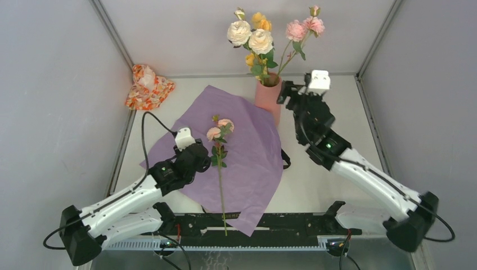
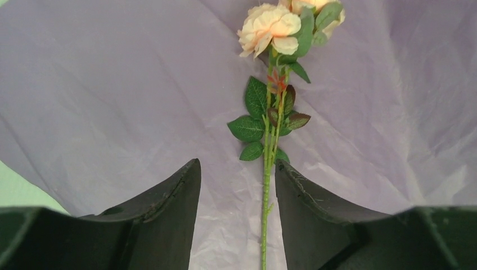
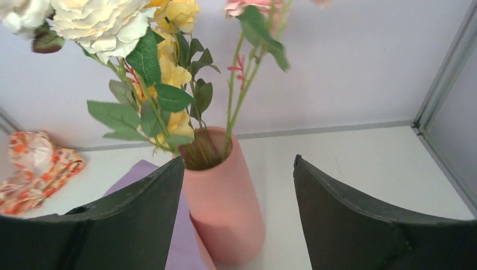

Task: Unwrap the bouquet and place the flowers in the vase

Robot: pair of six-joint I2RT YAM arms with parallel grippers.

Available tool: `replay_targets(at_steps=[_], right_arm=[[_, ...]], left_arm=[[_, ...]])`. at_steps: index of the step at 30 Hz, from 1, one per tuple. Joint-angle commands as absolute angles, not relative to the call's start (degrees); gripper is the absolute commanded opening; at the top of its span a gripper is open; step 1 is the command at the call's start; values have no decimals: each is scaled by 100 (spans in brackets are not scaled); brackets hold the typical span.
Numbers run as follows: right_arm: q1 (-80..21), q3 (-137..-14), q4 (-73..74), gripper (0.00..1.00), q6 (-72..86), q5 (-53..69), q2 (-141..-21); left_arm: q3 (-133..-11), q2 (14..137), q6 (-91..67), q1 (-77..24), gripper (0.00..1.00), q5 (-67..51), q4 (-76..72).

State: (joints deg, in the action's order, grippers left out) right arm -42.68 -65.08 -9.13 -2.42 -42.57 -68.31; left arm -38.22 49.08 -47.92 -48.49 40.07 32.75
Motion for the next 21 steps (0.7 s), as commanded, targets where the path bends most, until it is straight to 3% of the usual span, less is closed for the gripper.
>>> replay_targets(at_steps=[1,10,21], right_arm=[[-4438,-5827,-679,80,371,-4163,-5590],[-4662,-4949,1014,79,1442,-2990,-3732],[-5539,-4316,1006,76,1938,-2635,-3415]], left_arm=[[-3975,5375,-4917,-4873,57,3764,3090],[-4861,7436,-4774,-4673,59,2971,3078],[-5865,9373,-4290,-3917,56,2388,2775]])
